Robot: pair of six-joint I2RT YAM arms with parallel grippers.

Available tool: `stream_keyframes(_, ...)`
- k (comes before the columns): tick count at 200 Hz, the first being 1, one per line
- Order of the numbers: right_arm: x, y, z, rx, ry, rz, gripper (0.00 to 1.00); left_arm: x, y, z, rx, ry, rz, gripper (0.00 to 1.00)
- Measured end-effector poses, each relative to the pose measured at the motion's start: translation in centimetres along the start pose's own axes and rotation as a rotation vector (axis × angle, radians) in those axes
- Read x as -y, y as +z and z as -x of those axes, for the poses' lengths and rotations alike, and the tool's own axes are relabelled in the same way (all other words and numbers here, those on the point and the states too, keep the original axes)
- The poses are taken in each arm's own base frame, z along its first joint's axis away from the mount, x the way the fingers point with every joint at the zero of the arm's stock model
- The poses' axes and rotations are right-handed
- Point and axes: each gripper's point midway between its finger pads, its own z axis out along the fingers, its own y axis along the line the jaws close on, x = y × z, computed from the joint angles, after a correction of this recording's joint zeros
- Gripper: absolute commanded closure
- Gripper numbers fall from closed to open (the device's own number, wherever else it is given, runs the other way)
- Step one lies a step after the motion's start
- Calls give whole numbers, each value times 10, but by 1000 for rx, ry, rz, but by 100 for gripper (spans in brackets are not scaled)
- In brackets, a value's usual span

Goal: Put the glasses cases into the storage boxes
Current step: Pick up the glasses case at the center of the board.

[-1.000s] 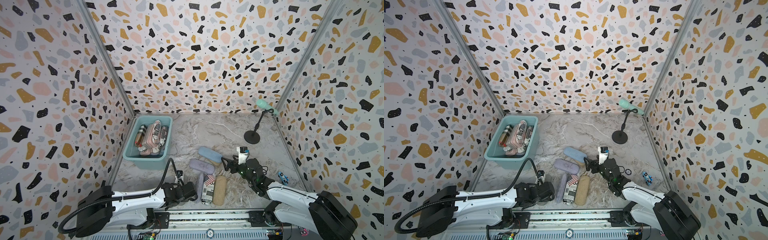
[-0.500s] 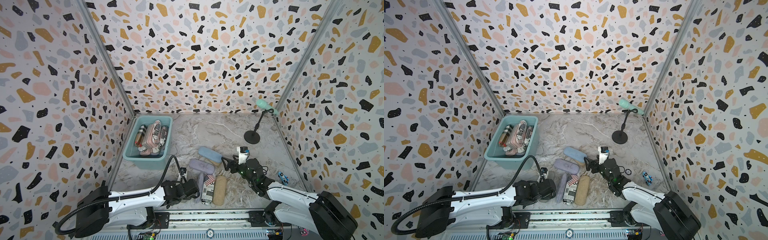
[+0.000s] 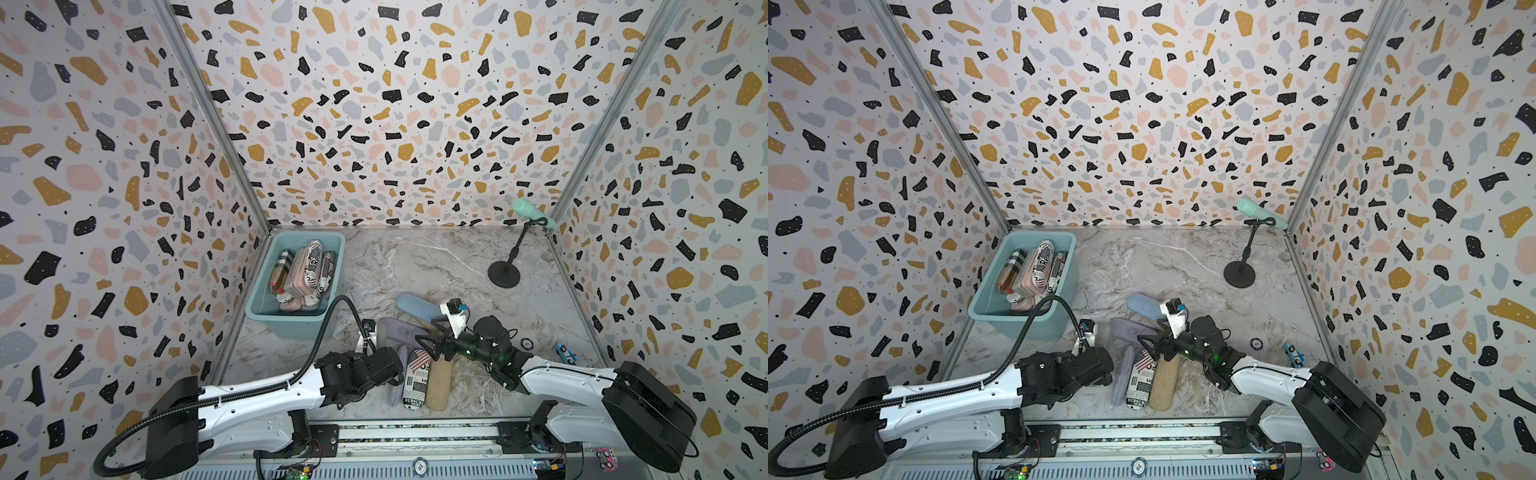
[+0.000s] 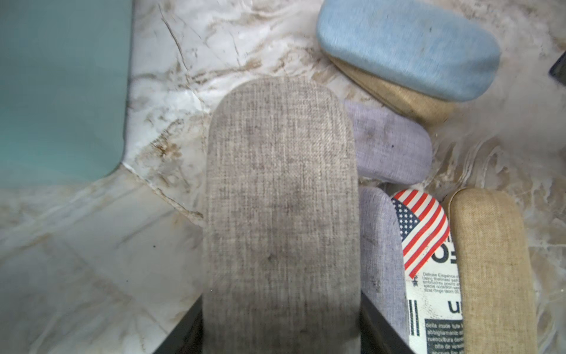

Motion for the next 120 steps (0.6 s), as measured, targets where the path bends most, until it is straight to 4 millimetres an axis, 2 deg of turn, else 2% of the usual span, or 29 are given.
stream_keyframes(37,-2,0,-1,-4,-13,11,11,8,-24,42,113,-4,-2,46)
stream_keyframes(69,-4,2,-3,-10,-15,32,11,7,-40,68,181,14,34,46)
stream_keyframes(95,-4,3,-5,-18,-14,34,11,-3,-49,85,208,52,93,46)
stream_keyframes(120,-4,3,-5,-16,-15,35,11,-30,-58,122,235,45,208,46)
